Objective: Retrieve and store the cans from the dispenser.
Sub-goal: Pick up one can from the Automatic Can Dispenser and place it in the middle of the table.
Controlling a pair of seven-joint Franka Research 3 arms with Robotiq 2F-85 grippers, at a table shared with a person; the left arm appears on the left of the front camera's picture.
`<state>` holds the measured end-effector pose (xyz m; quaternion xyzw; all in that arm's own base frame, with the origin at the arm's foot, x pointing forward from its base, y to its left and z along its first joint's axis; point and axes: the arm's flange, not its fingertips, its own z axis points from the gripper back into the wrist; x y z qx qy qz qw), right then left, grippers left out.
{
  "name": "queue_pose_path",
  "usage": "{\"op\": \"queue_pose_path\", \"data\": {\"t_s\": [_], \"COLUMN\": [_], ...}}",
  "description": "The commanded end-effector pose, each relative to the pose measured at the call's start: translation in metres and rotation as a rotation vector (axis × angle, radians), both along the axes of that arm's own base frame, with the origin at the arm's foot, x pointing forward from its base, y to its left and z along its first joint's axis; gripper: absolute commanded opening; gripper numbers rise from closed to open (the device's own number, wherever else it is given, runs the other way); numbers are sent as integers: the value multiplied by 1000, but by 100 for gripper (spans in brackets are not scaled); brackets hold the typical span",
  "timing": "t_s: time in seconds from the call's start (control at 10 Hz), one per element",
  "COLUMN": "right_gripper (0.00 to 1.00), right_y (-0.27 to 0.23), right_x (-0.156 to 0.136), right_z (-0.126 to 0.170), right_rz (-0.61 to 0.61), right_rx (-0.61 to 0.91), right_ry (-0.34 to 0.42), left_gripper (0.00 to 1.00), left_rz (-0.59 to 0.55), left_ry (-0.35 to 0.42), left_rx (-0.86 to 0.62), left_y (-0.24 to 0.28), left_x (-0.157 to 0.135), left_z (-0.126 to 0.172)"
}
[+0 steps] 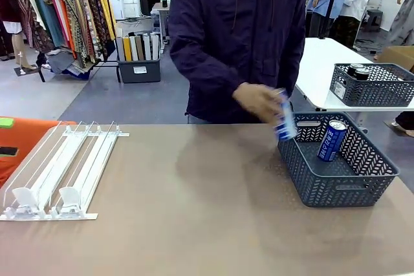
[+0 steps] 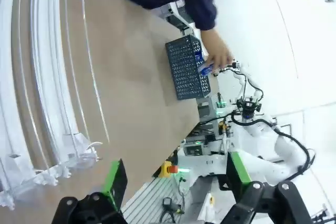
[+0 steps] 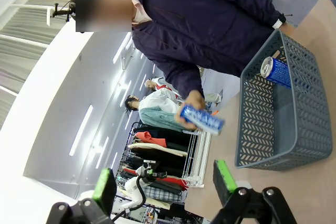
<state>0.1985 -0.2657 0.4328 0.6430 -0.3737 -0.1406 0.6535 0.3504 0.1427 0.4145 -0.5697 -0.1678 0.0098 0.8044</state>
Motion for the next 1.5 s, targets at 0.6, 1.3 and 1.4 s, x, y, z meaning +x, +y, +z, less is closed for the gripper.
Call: {"op": "queue_pose_path", "data": {"t_s": [0.6, 1.3, 1.4], "right_gripper": [100, 100, 100], "right_y": [0, 0, 0], "right_x": [3, 3, 3], "right_z": [5, 5, 5], "right_rz": [-5, -5, -5], "right_rx": [7, 7, 7], "right_ry": [-7, -7, -7], "left_gripper": [100, 100, 100], "left_rz": [-3, -3, -3], "left_ry": [-47, -47, -47], "left_rx": [25, 25, 25], "left_y": [-3, -3, -3], "left_x": [-7, -7, -7], "left_z": [15, 15, 15]}}
